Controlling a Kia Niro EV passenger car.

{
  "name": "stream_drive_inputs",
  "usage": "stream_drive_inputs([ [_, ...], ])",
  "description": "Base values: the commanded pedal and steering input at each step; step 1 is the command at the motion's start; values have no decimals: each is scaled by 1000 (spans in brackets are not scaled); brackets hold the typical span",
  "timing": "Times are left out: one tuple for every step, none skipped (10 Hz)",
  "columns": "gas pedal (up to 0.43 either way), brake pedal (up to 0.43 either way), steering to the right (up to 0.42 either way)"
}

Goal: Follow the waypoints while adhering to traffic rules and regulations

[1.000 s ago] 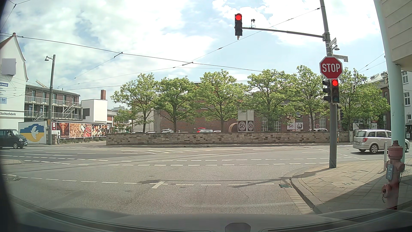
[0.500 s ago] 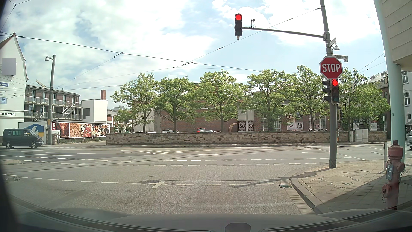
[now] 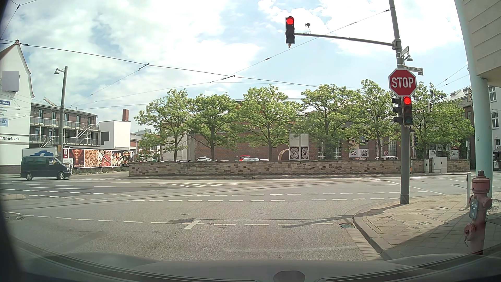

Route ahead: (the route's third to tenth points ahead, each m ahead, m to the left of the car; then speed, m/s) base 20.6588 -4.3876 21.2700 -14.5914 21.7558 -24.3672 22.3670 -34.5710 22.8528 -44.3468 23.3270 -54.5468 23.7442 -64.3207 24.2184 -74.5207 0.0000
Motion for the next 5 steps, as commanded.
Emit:
stream_drive_inputs([
  [0, 323, 35],
  [0, 323, 36],
  [0, 323, 36],
  [0, 323, 36],
  [0, 323, 35],
])
